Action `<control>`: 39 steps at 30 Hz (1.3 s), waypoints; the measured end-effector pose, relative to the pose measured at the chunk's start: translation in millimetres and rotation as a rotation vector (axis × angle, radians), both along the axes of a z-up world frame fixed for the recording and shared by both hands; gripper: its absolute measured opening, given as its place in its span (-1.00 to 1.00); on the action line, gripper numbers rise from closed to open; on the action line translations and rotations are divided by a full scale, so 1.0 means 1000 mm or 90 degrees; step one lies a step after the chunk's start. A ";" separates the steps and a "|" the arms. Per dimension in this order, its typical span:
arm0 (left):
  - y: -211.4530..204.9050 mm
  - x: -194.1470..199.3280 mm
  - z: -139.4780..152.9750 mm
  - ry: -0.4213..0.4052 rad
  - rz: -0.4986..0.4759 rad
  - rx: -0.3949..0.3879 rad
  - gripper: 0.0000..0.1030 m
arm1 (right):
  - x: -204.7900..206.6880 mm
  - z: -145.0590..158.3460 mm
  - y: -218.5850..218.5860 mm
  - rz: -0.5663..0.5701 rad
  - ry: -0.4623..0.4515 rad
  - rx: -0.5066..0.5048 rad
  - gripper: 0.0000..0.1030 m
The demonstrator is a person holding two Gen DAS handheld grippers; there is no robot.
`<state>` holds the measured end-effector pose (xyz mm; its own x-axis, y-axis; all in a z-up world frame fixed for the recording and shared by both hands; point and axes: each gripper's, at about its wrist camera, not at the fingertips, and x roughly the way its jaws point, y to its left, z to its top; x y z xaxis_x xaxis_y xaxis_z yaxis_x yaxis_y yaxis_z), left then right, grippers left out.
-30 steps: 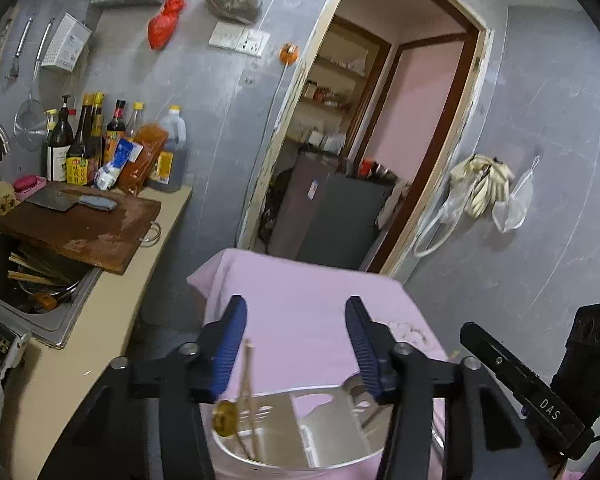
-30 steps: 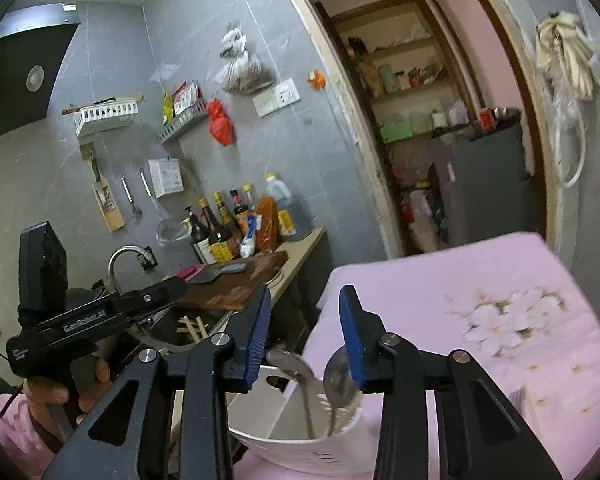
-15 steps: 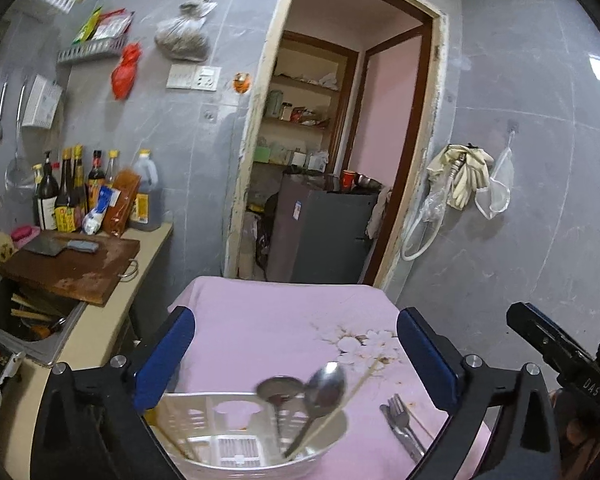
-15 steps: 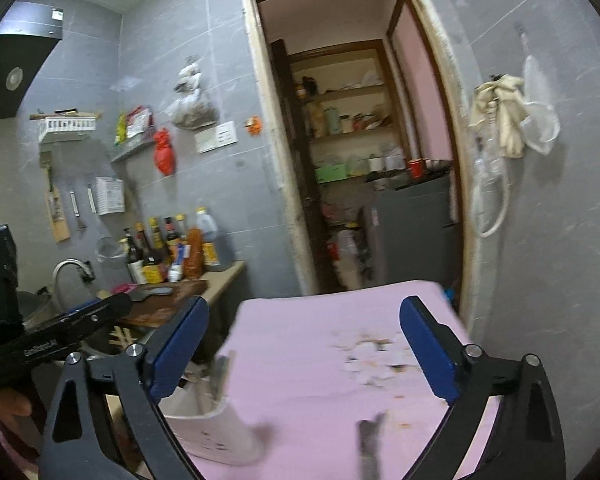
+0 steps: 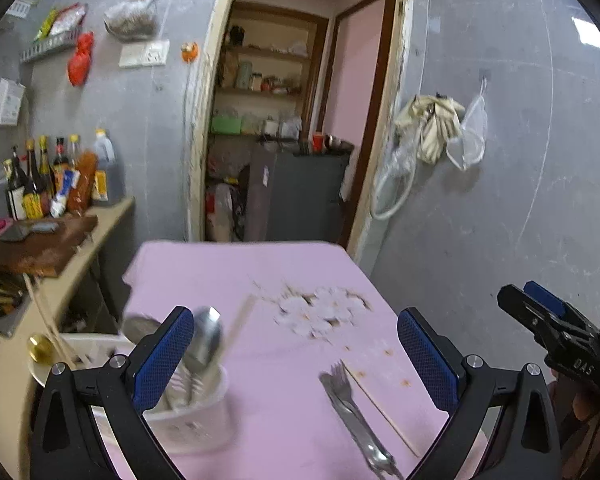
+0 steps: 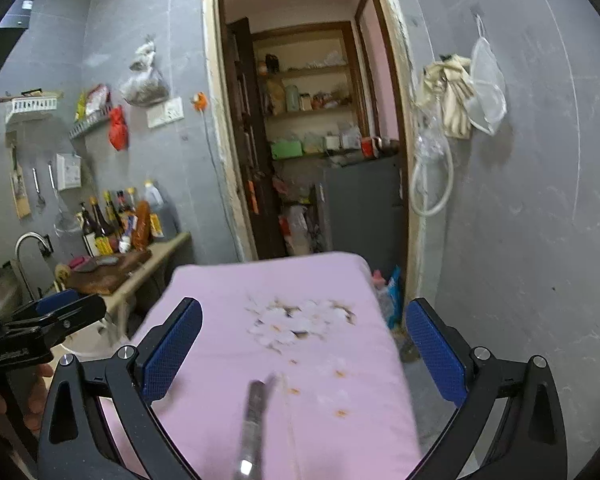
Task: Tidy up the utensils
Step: 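Move both grippers back down to the fork, knife and chopstick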
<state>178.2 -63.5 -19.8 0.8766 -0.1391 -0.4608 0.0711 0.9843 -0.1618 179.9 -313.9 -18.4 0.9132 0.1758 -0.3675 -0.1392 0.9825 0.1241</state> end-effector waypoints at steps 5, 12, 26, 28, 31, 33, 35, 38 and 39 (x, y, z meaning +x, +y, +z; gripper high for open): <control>-0.023 0.007 -0.023 0.047 -0.004 -0.001 0.99 | 0.014 -0.023 -0.025 0.003 0.035 0.004 0.95; -0.035 0.027 -0.059 0.123 0.015 -0.018 0.99 | 0.034 -0.067 -0.038 0.017 0.097 0.011 0.94; -0.045 0.063 -0.109 0.215 0.007 -0.033 0.75 | 0.057 -0.153 -0.020 0.116 0.224 0.024 0.30; -0.045 0.068 -0.116 0.230 0.003 -0.038 0.70 | 0.059 -0.159 -0.016 0.132 0.233 0.022 0.20; -0.044 0.073 -0.124 0.247 -0.006 -0.052 0.57 | 0.061 -0.169 -0.004 0.160 0.247 0.007 0.05; -0.044 0.076 -0.130 0.260 -0.018 -0.059 0.48 | 0.063 -0.172 0.002 0.176 0.253 0.005 -0.04; -0.045 0.080 -0.133 0.268 -0.028 -0.063 0.33 | 0.065 -0.175 0.006 0.189 0.259 0.002 -0.15; -0.047 0.086 -0.137 0.276 -0.045 -0.071 0.18 | 0.067 -0.178 0.013 0.210 0.268 -0.001 -0.27; -0.049 0.088 -0.138 0.277 -0.049 -0.072 0.15 | 0.067 -0.178 0.012 0.215 0.270 -0.001 -0.29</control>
